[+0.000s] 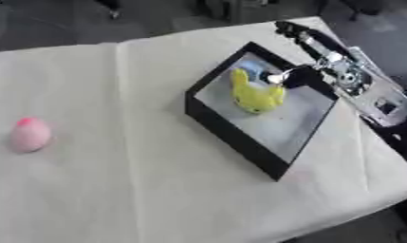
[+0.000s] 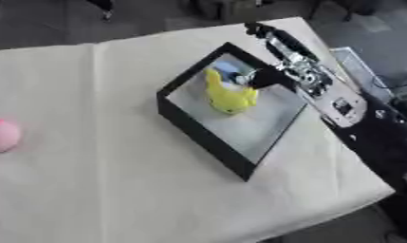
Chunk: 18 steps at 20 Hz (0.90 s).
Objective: Pick up the objects with one hand, pass them to the other hand, and then place them into the box on the other side of the table.
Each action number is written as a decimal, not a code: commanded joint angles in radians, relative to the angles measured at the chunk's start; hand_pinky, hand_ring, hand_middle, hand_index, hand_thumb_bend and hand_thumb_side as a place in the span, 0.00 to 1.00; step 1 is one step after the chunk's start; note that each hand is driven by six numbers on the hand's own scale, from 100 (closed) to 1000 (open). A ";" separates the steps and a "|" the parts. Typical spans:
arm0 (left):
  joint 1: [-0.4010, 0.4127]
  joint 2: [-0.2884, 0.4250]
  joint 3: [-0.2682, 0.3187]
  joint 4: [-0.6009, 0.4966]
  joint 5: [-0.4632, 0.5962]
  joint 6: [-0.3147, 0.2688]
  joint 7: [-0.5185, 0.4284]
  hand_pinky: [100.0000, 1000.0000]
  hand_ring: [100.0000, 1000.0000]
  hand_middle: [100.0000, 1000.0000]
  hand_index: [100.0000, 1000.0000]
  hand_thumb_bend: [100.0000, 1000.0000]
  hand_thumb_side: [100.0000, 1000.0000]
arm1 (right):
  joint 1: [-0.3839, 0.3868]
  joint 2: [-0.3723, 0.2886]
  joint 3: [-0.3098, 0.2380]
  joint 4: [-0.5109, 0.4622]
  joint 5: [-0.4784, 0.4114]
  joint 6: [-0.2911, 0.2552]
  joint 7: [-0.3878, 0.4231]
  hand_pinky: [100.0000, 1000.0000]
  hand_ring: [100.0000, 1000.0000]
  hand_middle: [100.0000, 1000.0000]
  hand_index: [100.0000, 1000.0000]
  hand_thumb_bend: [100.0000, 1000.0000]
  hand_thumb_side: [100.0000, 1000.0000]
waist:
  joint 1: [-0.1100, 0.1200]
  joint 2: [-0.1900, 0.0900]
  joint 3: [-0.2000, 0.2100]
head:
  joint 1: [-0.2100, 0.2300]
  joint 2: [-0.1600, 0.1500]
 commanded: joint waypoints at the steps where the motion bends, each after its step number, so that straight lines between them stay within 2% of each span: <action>1: -0.063 0.075 -0.022 0.048 -0.020 0.025 -0.086 0.78 0.59 0.54 0.85 0.33 0.43 | -0.021 -0.007 -0.025 -0.098 -0.160 -0.025 -0.103 1.00 0.98 0.94 1.00 0.00 0.13 | 0.004 -0.024 0.001 | 0.047 0.009; 3: -0.116 0.101 -0.052 0.113 -0.040 0.045 -0.178 0.79 0.60 0.55 0.85 0.37 0.41 | -0.026 0.004 -0.023 -0.150 -0.213 -0.045 -0.137 1.00 0.98 0.94 1.00 0.00 0.04 | 0.007 -0.026 0.003 | 0.065 0.012; 4: -0.145 0.111 -0.073 0.150 -0.054 0.054 -0.226 0.81 0.63 0.59 0.87 0.42 0.42 | -0.029 0.010 -0.019 -0.173 -0.221 -0.048 -0.142 1.00 0.97 0.95 1.00 0.04 0.01 | 0.009 -0.028 0.004 | 0.070 0.013; 8: -0.259 0.116 -0.159 0.313 -0.143 0.062 -0.451 0.85 0.70 0.66 0.89 0.53 0.37 | -0.059 0.054 0.014 -0.201 -0.234 -0.056 -0.134 0.99 0.96 0.94 1.00 0.04 0.00 | 0.013 -0.035 0.008 | 0.092 0.021; 13: -0.352 0.080 -0.236 0.461 -0.210 0.021 -0.671 0.86 0.73 0.70 0.89 0.63 0.38 | -0.095 0.099 0.052 -0.203 -0.238 -0.039 -0.134 0.99 0.96 0.93 1.00 0.04 0.00 | 0.016 -0.040 0.013 | 0.119 0.030; 18: -0.424 0.013 -0.297 0.549 -0.239 -0.046 -0.807 0.87 0.75 0.72 0.89 0.67 0.38 | -0.134 0.122 0.083 -0.203 -0.236 -0.010 -0.112 0.99 0.95 0.93 1.00 0.04 0.01 | 0.011 -0.042 0.014 | 0.132 0.040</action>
